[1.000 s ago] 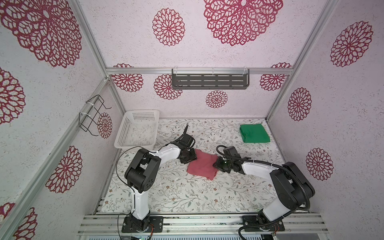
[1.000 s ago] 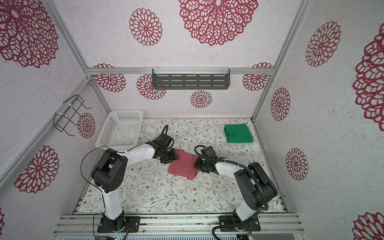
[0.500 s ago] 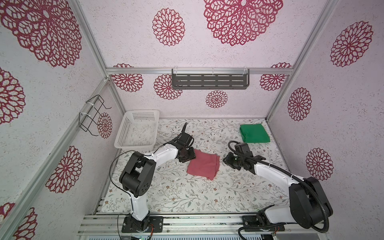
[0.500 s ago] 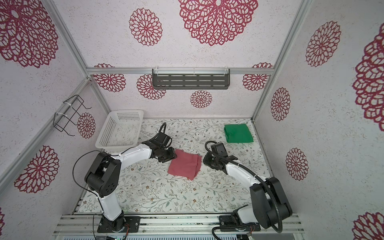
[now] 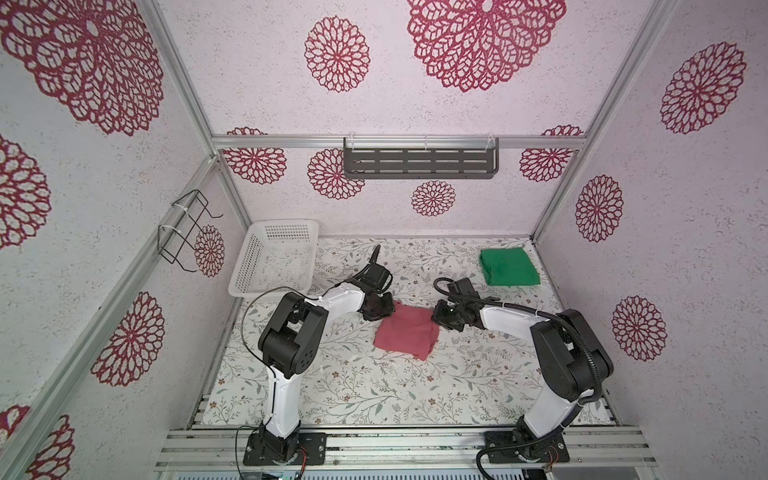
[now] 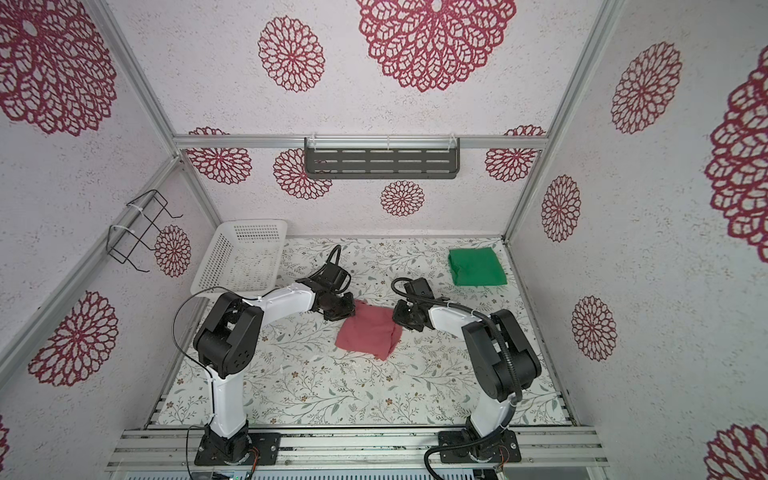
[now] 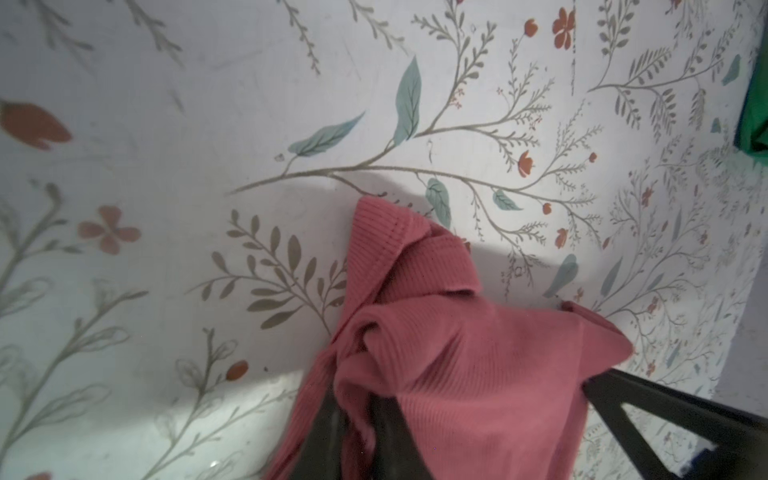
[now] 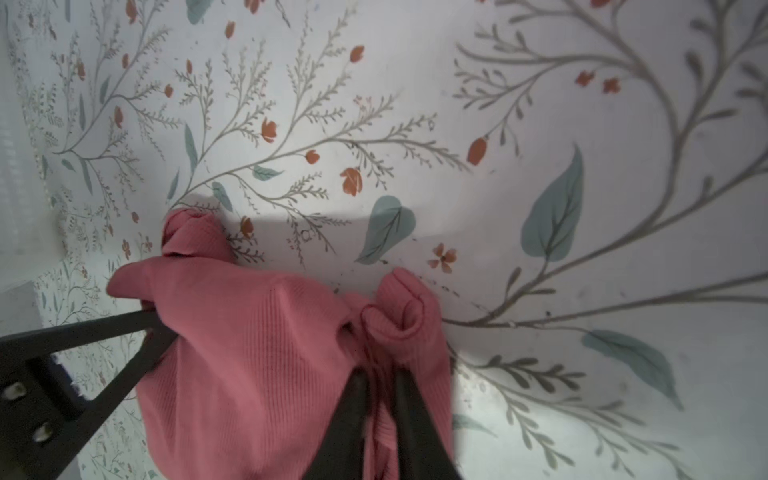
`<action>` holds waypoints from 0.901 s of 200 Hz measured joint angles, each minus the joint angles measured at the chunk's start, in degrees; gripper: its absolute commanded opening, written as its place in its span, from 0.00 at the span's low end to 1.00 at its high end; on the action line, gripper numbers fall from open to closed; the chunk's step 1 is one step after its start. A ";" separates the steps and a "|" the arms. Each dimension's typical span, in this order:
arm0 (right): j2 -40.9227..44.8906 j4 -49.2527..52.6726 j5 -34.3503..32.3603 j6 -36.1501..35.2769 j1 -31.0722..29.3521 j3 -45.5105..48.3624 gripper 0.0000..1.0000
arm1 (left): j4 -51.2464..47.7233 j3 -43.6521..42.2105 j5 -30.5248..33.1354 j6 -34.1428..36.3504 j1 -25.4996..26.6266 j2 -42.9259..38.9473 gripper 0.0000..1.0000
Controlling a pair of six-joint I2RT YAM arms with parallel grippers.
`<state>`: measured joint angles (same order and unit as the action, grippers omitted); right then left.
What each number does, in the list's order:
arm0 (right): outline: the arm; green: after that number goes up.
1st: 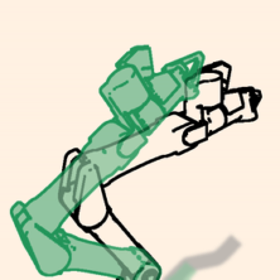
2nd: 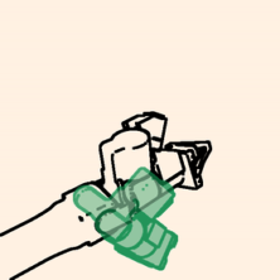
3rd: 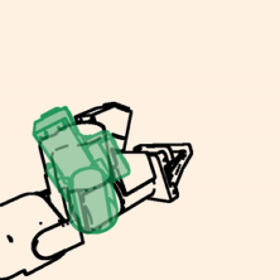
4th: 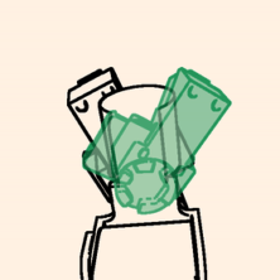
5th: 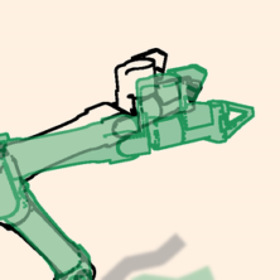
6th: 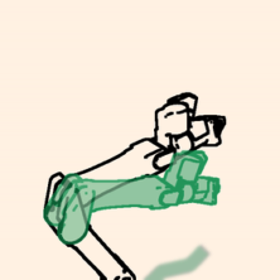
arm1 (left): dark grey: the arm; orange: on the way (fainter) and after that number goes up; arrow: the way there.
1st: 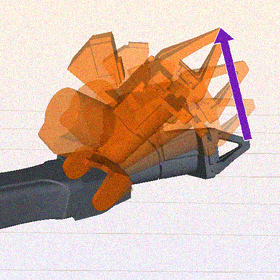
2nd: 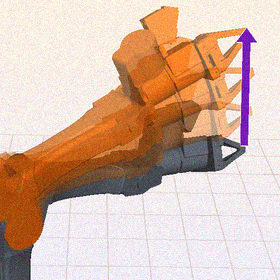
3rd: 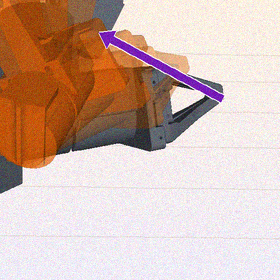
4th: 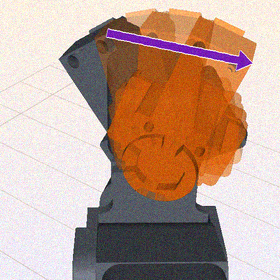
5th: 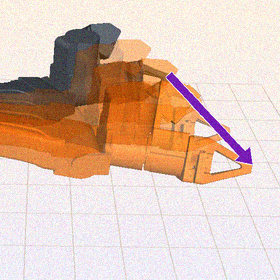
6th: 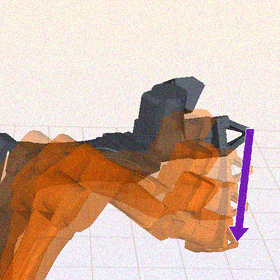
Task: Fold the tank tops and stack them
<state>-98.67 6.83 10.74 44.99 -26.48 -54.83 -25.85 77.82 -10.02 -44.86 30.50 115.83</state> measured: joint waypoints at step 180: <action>19.45 6.12 6.14 -4.13 3.08 9.22 0.35 | -2.56 -4.66 0.35 -0.46 1.46 -10.29 0.54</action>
<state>-79.22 12.95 16.88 40.86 -23.40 -45.60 -28.40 73.17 -9.67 -45.32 31.97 105.54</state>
